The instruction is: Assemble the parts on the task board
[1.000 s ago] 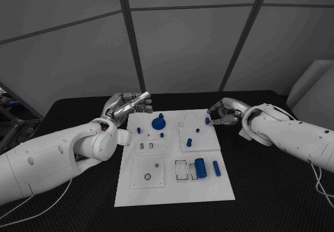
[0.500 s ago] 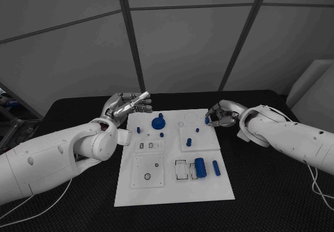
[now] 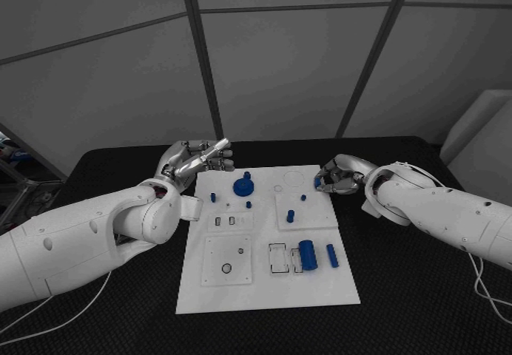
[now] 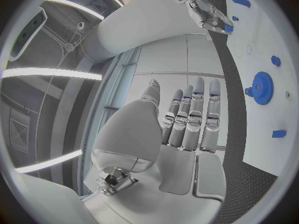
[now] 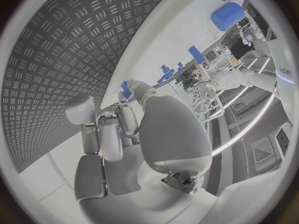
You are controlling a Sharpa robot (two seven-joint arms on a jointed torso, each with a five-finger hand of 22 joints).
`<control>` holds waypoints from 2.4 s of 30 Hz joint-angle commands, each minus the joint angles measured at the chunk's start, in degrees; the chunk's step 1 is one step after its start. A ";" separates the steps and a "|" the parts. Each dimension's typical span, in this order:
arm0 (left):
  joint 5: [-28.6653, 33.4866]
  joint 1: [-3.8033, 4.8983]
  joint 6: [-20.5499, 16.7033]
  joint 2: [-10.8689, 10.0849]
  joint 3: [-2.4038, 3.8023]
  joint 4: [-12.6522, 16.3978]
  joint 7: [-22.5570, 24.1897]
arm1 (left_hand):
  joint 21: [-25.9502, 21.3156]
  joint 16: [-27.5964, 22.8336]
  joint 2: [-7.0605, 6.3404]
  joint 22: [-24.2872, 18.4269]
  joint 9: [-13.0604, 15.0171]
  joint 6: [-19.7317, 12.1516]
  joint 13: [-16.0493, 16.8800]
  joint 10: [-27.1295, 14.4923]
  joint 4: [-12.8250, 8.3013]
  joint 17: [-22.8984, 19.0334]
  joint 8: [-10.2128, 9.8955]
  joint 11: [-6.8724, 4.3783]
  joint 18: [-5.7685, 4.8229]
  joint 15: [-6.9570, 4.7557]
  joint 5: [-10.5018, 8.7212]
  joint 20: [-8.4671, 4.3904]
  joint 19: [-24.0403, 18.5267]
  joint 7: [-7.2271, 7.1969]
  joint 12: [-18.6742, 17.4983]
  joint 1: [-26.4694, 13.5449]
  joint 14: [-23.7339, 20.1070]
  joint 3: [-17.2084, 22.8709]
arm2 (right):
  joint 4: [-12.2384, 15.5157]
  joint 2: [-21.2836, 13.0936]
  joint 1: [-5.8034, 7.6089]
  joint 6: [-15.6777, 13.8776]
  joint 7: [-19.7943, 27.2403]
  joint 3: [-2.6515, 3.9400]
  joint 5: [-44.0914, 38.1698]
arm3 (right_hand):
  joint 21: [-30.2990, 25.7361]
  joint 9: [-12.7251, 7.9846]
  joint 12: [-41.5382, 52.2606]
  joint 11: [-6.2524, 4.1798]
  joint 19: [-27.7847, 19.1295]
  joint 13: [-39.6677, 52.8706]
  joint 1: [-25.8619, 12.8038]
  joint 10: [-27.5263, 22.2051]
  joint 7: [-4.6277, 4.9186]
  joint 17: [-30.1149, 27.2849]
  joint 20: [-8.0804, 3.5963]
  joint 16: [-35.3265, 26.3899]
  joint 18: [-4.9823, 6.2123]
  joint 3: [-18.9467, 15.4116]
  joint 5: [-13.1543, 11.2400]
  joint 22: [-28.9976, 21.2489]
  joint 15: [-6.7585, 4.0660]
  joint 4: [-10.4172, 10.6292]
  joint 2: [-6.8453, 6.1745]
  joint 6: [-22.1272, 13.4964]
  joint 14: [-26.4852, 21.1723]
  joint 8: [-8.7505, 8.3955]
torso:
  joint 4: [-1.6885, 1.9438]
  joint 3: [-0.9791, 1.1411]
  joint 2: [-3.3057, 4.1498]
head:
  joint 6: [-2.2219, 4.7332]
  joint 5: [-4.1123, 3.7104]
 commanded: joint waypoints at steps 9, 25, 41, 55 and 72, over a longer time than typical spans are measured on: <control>-0.29 0.07 0.65 -0.03 0.05 0.05 0.09 | 0.04 -0.38 0.43 -0.09 0.01 0.19 0.05 0.19 -0.32 0.09 -0.18 -0.09 2.82 -0.06 -0.08 -0.01 -0.43 0.17 -0.12 0.19 -0.22 -0.01 | -0.34 0.30 -0.12 -0.80 -0.66 -0.05 -0.43 | 0.32 0.12 0.52 -0.10 0.47 0.21 -0.70 0.59 -0.06 12.33 -0.20 0.03 -0.46 0.01 -0.50 0.11 -0.15 0.34 0.34 0.80 5.37 0.58 | -0.08 0.09 -0.02 | -0.10 0.12; -0.29 0.07 0.71 -0.03 0.05 0.00 0.00 | 0.04 -0.38 0.43 -0.09 0.01 0.19 0.05 0.19 -0.32 0.09 -0.18 -0.09 2.82 -0.06 -0.08 -0.01 -0.43 0.17 -0.12 0.19 -0.22 -0.01 | 1.46 0.04 -0.14 -7.14 -0.02 -0.04 4.79 | 1.82 0.71 2.45 -1.32 2.24 2.67 -1.06 2.79 -1.45 12.89 -1.12 0.27 -0.96 1.14 2.11 2.89 -1.18 0.25 1.55 4.55 5.53 2.20 | -0.04 0.08 -0.05 | -0.02 0.21; -0.29 0.08 0.57 -0.52 0.05 0.29 -0.09 | 0.04 -0.46 0.49 -0.10 0.00 0.16 0.03 0.13 -0.37 0.14 -0.20 -0.04 2.83 -0.03 -0.08 0.01 -0.49 0.24 -0.17 0.19 -0.20 -0.02 | 11.84 -1.55 -0.04 -6.95 -4.45 0.02 3.24 | 2.84 0.89 2.93 -1.57 3.42 3.31 -1.73 3.35 -1.74 13.34 -1.38 0.45 -1.34 1.02 1.73 4.92 -1.43 0.42 1.48 5.14 5.64 2.38 | -0.17 -0.33 -0.38 | 0.26 0.52; -0.29 0.09 0.57 -0.40 0.05 0.01 -0.32 | 0.05 -0.49 0.56 -0.10 0.00 0.16 0.03 0.12 -0.43 0.16 -0.21 -0.04 2.84 -0.03 -0.07 0.02 -0.51 0.24 -0.17 0.27 -0.19 0.02 | 20.53 0.68 -0.01 -7.31 -9.65 0.05 -1.81 | 3.46 1.02 3.09 -1.76 4.12 3.53 -1.85 3.58 -1.95 13.48 -1.54 0.51 -1.57 1.27 1.85 6.15 -1.59 0.49 1.95 5.51 5.68 2.47 | -0.17 -0.65 -0.63 | -0.05 1.43; -0.29 0.10 -0.03 0.22 0.05 -0.44 -0.04 | 0.06 -0.55 0.62 -0.10 -0.01 0.13 0.02 0.07 -0.57 0.19 -0.23 -0.02 2.84 -0.03 -0.07 0.03 -0.54 0.26 -0.20 0.45 -0.18 0.09 | 18.11 9.12 -0.03 -3.61 -11.22 -2.52 -3.27 | 3.46 1.07 2.84 -1.81 4.13 3.21 -2.20 3.37 -1.98 13.25 -1.62 0.42 -1.56 1.21 1.60 6.10 -1.66 0.64 2.02 5.57 5.62 2.44 | -0.13 -0.68 -0.52 | -1.19 4.15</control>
